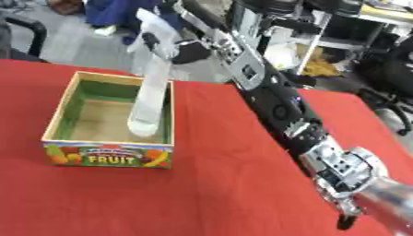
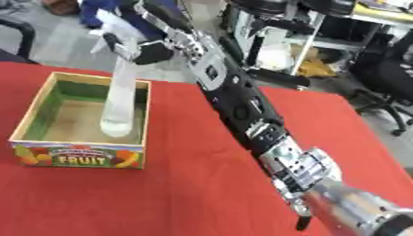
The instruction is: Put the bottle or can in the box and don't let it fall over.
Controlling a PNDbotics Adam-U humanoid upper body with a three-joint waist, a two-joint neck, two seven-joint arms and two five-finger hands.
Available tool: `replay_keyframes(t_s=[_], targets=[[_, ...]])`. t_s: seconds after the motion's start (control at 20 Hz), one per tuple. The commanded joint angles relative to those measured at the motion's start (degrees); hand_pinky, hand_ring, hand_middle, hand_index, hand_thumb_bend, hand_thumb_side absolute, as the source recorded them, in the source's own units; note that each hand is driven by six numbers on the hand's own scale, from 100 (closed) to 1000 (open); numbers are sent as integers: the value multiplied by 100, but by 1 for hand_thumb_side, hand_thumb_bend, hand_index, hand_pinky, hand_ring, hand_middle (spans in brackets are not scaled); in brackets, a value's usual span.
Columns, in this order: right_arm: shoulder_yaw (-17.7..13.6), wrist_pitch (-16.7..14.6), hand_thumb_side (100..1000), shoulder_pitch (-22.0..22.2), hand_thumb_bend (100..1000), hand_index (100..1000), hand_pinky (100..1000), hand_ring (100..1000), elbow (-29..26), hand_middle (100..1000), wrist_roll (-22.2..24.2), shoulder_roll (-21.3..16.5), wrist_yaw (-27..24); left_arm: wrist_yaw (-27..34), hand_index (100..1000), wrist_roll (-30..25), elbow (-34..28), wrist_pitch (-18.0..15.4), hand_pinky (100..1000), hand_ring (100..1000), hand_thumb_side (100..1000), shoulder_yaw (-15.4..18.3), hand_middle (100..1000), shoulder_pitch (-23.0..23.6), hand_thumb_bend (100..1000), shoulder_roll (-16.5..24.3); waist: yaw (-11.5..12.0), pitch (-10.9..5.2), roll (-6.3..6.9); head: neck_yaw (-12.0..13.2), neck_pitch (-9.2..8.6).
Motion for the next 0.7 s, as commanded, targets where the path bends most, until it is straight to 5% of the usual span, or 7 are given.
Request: replay_keyframes(t_s=[0.05,0.25,0.7], targets=[[-135,-72,377,-75,100,1000,977,1000,-25,1000,-313,-132,178,14,778,4,-86,-23,707,646,579,7,517,-86,554,84,-36,-65,53,-20,-87],[-63,-32,513,-31,100,1000,980,1000,-87,1000,-381,-191,-388,15,778,27,-65,-31,706,645,579,20,516,-75,555,83,-95,-86,49,-19,-100],[-21,-7,500,63,100,1000,959,1000,-239,1000,317,-246,-1013,7,778,70,-49,-42,704,644,578,58,516,-47,557,85,-220,-104,54,-5,-104]])
